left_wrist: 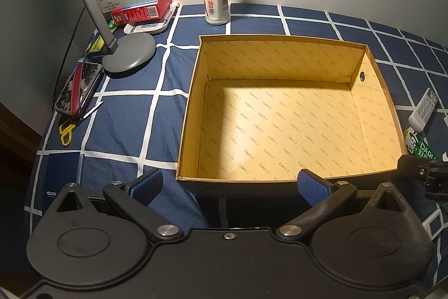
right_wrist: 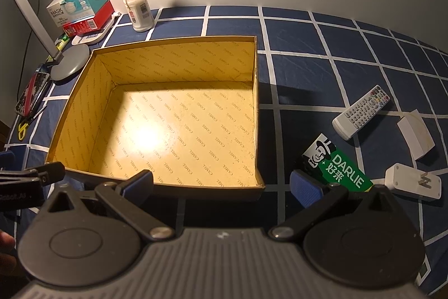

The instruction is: Organize objects

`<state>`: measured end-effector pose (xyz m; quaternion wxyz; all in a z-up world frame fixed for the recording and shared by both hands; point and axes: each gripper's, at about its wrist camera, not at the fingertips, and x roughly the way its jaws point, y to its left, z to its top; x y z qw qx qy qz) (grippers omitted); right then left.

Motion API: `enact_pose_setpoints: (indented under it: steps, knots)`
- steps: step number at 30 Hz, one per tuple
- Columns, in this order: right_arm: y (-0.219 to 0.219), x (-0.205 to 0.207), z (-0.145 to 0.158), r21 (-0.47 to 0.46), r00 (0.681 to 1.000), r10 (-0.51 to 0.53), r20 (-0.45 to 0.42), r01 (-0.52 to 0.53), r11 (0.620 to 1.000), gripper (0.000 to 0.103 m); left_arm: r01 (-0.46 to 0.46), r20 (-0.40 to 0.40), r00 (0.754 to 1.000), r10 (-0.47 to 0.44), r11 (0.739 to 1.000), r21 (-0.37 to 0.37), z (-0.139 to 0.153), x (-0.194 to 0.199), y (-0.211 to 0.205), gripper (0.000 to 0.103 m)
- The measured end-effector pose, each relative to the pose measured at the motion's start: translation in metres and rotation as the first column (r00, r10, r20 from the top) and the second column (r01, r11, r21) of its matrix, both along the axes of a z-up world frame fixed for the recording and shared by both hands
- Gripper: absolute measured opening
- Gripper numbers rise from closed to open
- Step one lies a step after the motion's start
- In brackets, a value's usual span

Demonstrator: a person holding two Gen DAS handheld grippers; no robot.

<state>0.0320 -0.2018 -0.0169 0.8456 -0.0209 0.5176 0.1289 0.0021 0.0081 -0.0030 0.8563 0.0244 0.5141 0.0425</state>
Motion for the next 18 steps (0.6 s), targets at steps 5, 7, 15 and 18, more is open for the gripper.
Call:
enact_pose_setpoints:
  steps: [5,7,15,18]
  knots:
    - [0.0003,0.0009,-0.0009,0.003,1.000,0.006,-0.003,-0.006,1.000,0.103,0.002,-0.004,1.000,-0.002,1.000,0.005,-0.0008,-0.0004,-0.0001,0.103]
    - [0.0004,0.0010,-0.0015,0.003,1.000,0.008,-0.004,-0.008,1.000,0.103,0.002,-0.006,1.000,-0.002,1.000,0.009,-0.0015,-0.0006,-0.0012,0.103]
    - [0.0010,0.0022,-0.0023,0.001,1.000,0.011,-0.008,-0.011,1.000,0.103,0.001,-0.009,1.000,-0.001,1.000,0.017,-0.0015,0.0005,-0.0020,0.103]
    - [0.0009,0.0016,-0.0024,0.002,1.000,0.014,-0.009,-0.014,1.000,0.103,0.007,-0.014,1.000,-0.007,1.000,0.013,-0.0017,0.0007,-0.0024,0.103]
